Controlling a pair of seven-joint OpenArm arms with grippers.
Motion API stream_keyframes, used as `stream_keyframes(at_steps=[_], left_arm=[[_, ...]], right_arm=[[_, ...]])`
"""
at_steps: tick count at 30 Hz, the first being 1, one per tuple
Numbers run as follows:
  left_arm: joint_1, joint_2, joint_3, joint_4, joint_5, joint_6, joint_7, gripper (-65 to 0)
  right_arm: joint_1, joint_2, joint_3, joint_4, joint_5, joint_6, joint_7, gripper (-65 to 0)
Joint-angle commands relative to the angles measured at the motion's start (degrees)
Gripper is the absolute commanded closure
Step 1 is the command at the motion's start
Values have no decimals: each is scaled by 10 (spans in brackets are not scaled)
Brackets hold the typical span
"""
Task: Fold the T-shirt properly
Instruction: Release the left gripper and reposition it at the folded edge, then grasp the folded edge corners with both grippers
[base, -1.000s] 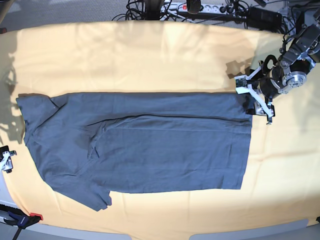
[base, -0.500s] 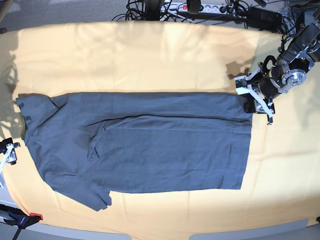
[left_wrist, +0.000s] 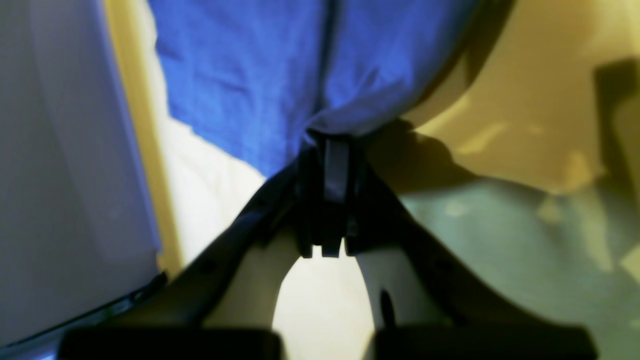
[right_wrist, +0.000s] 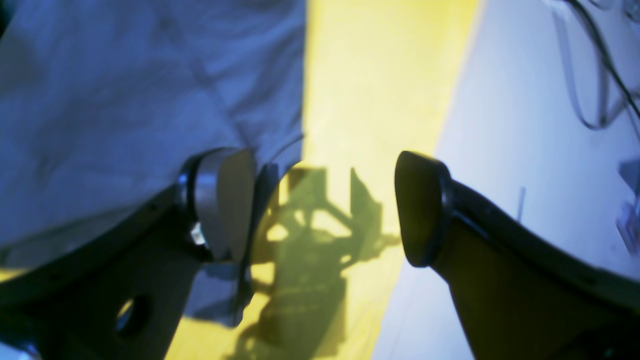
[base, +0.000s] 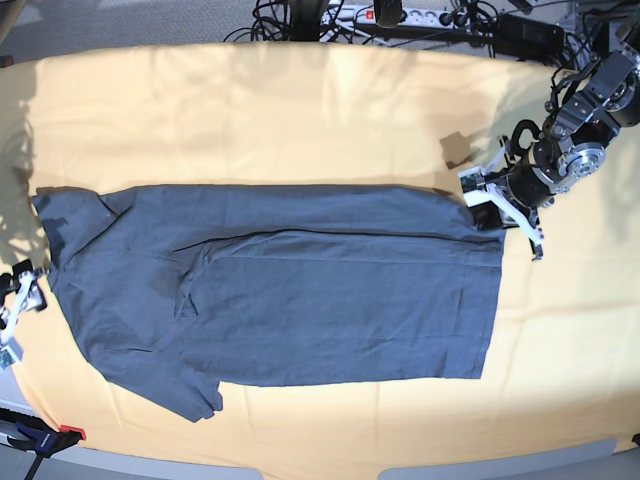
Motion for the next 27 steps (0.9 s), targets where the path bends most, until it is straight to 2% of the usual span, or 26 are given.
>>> stream_keyframes(at_steps=[1,5,10,18,23,27], left_arm=[[-8,-14,-5,6,1,15,0,0],[-8,-15,-5,6,2,25,4,0],[-8,-18,-5,6,1,25,4,0],[-9,-19,-5,6,2,25,4,0],[-15,-19,-5,6,1,25,4,0],[-22,-19,-5,6,1,25,4,0]], right_arm=[[-1,16,6,6,12,8,-8,-449],[-69,21,6,6,67,49,-22,-449],[-141,21,6,6,63,56,-10,-449],[-192,21,6,6,10,93,17,-449],[-192,21,6,6,-48,96,65,-449],[-206,22,6,6,-65,97,67,-449]])
